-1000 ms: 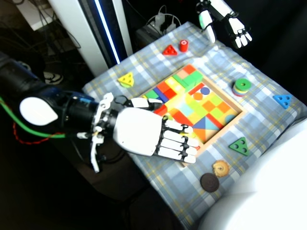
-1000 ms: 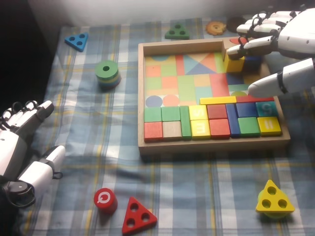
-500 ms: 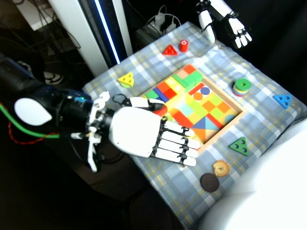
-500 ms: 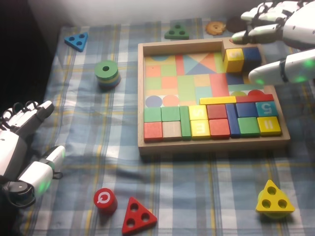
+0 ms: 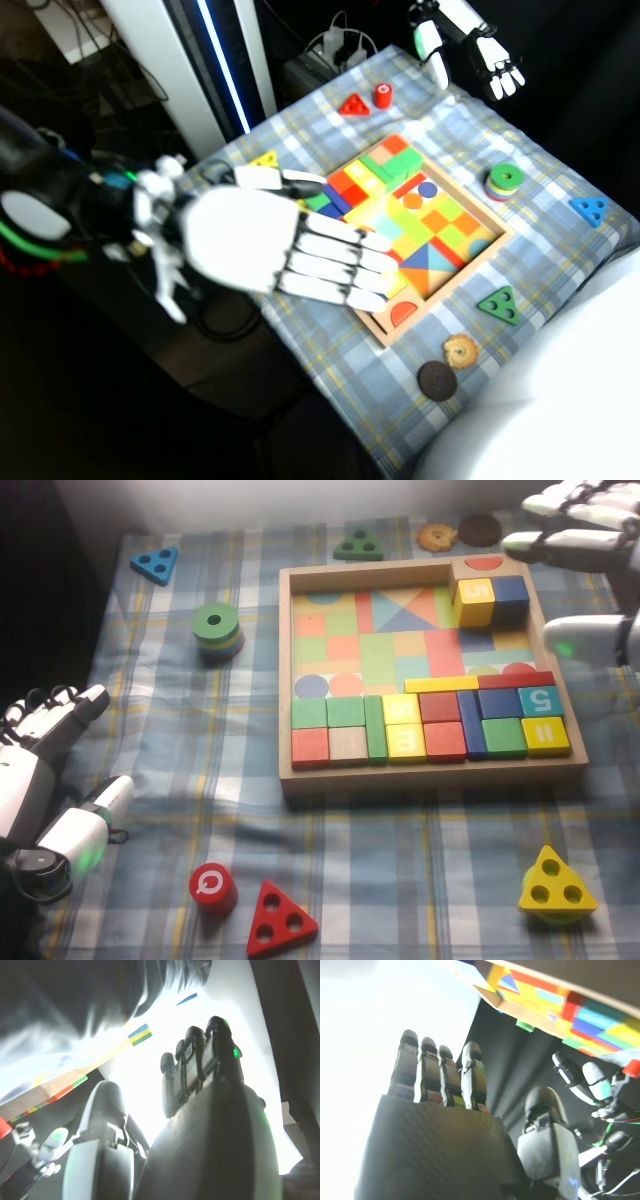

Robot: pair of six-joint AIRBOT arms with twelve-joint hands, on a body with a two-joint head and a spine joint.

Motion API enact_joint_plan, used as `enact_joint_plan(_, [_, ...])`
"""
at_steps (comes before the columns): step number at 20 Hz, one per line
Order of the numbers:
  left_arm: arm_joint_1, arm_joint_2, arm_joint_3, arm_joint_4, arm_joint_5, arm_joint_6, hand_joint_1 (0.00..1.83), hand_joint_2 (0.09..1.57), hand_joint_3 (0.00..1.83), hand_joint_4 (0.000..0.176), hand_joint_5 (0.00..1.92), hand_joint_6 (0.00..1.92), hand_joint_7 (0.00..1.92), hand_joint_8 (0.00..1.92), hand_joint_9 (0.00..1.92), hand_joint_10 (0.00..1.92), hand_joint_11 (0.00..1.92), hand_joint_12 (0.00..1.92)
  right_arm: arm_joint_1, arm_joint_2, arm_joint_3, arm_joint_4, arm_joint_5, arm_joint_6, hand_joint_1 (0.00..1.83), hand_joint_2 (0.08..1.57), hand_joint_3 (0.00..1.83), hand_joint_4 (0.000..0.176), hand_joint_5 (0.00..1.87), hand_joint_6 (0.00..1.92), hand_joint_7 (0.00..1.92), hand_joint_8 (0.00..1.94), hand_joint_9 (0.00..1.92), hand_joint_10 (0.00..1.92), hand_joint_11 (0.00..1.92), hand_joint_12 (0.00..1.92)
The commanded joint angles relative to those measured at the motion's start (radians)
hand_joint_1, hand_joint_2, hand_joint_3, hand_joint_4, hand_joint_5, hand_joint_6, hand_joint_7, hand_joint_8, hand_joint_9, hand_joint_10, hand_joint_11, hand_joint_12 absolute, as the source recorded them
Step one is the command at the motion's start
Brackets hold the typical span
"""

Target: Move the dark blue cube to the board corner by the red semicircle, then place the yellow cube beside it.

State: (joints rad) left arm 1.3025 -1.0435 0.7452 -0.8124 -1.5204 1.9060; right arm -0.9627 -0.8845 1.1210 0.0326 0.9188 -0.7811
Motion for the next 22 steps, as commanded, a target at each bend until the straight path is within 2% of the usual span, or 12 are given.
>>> enact_joint_plan(1, [-0.002,0.001,-0.001,0.039,-0.123,-0.005,0.69,1.42,0.0,0.011,0.29,0.0,0.18,0.0,0.16,0.0,0.0,0.0,-0.029,0.007,-0.014,0.064,0.212,-0.009,0.0,1.31,0.01,0.004,0.27,0.0,0.11,0.01,0.0,0.0,0.0,0.0])
enact_joint_plan(3, [-0.002,0.002,-0.001,0.039,-0.124,-0.005,0.69,1.42,0.0,0.002,0.29,0.0,0.18,0.0,0.16,0.0,0.0,0.0,-0.124,0.011,-0.043,0.156,0.322,-0.011,0.0,1.35,0.01,0.0,0.28,0.0,0.16,0.01,0.03,0.0,0.0,0.0])
enact_joint_plan(7, [-0.004,0.008,-0.003,0.04,-0.13,-0.005,0.7,1.41,0.0,0.0,0.3,0.01,0.19,0.0,0.17,0.0,0.0,0.0,-0.386,0.017,-0.137,0.396,0.621,-0.011,0.0,1.39,0.02,0.0,0.33,0.01,0.19,0.01,0.08,0.02,0.04,0.02])
enact_joint_plan(8, [-0.004,0.008,-0.004,0.04,-0.13,-0.005,0.64,1.42,0.0,0.0,0.3,0.0,0.2,0.0,0.17,0.0,0.0,0.0,-0.464,0.016,-0.165,0.457,0.694,-0.011,0.0,1.4,0.01,0.0,0.35,0.01,0.22,0.01,0.1,0.01,0.02,0.02])
enact_joint_plan(9, [-0.006,0.008,-0.005,0.04,-0.127,-0.005,0.64,1.42,0.01,0.0,0.3,0.0,0.19,0.0,0.15,0.0,0.0,0.0,-0.497,0.014,-0.186,0.484,0.738,-0.011,0.0,1.39,0.0,0.0,0.35,0.0,0.23,0.0,0.1,0.01,0.0,0.0])
enact_joint_plan(10, [-0.008,0.009,-0.005,0.04,-0.125,-0.005,0.58,1.44,0.01,0.001,0.28,0.0,0.18,0.0,0.14,0.0,0.0,0.0,-0.512,0.01,-0.201,0.503,0.767,-0.011,0.0,1.39,0.0,0.0,0.33,0.0,0.22,0.0,0.08,0.0,0.0,0.0])
enact_joint_plan(15, [-0.007,0.011,-0.005,0.036,-0.141,-0.005,0.65,1.43,0.0,0.0,0.3,0.01,0.18,0.01,0.12,0.0,0.0,0.0,-0.519,-0.027,-0.243,0.529,0.843,-0.011,0.0,1.34,0.0,0.0,0.31,0.0,0.19,0.0,0.09,0.01,0.06,0.03])
enact_joint_plan(17, [-0.007,0.01,-0.006,0.035,-0.144,-0.005,0.68,1.43,0.0,0.0,0.31,0.01,0.18,0.0,0.13,0.01,0.0,0.0,-0.502,-0.037,-0.245,0.515,0.843,-0.014,0.06,1.34,0.0,0.04,0.32,0.0,0.18,0.0,0.08,0.0,0.04,0.03])
enact_joint_plan(19, [-0.007,0.009,-0.007,0.035,-0.144,-0.005,0.8,1.41,0.0,0.0,0.32,0.01,0.19,0.0,0.14,0.01,0.0,0.0,-0.488,-0.047,-0.245,0.504,0.843,-0.014,0.14,1.33,0.0,0.036,0.31,0.0,0.19,0.0,0.09,0.0,0.02,0.03])
enact_joint_plan(20, [-0.007,0.009,-0.007,0.035,-0.142,-0.005,0.79,1.41,0.0,0.0,0.31,0.01,0.19,0.0,0.13,0.01,0.0,0.0,-0.487,-0.05,-0.245,0.5,0.843,-0.014,0.14,1.3,0.0,0.039,0.3,0.0,0.18,0.0,0.08,0.0,0.0,0.03])
enact_joint_plan(21, [-0.007,0.009,-0.007,0.035,-0.141,-0.005,0.77,1.41,0.0,0.0,0.32,0.01,0.19,0.0,0.14,0.01,0.0,0.0,-0.487,-0.053,-0.245,0.499,0.843,-0.014,0.15,1.3,0.0,0.035,0.3,0.0,0.18,0.0,0.08,0.0,0.0,0.03])
enact_joint_plan(22, [-0.008,0.009,-0.007,0.035,-0.14,-0.005,0.75,1.41,0.0,0.0,0.31,0.0,0.18,0.0,0.13,0.01,0.0,0.0,-0.487,-0.056,-0.245,0.498,0.843,-0.014,0.15,1.31,0.0,0.022,0.29,0.0,0.19,0.0,0.09,0.0,0.0,0.03])
